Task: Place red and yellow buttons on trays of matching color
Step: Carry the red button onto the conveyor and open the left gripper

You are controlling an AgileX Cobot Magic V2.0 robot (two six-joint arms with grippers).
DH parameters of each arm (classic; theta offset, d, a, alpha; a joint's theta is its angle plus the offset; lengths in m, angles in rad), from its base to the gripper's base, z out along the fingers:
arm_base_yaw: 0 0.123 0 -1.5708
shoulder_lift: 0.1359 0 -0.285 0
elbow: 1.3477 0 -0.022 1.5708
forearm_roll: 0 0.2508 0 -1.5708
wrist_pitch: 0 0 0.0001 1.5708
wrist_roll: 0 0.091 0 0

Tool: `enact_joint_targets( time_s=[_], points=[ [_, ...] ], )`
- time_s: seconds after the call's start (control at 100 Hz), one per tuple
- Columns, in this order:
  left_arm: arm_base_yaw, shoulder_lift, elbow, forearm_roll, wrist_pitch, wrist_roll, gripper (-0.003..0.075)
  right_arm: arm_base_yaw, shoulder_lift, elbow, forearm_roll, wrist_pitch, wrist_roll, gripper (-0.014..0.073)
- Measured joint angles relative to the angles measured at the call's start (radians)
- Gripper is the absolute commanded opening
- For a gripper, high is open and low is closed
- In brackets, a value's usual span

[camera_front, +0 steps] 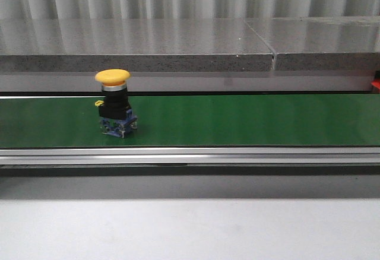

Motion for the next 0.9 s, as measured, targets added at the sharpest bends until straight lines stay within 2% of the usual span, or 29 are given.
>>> enact_joint_targets(
  time_s=[0.33,0.5,0.74,0.9],
  points=[
    [0.000,0.000,0.000,-0.160,-0.004,0.081,0.0517,0.000,0.000,0.000,0.000,0.000,0.000,-0.0070],
    [-0.006,-0.023,0.000,-0.172,-0.035,0.087,0.0517,0.000,0.000,0.000,0.000,0.000,0.000,-0.0070],
    [-0.010,-0.136,0.000,-0.190,-0.076,0.091,0.0514,0.000,0.000,0.000,0.000,0.000,0.000,-0.0070],
    [-0.051,-0.254,0.001,-0.192,-0.091,0.103,0.0513,0.000,0.000,0.000,0.000,0.000,0.000,-0.0070]
  ],
)
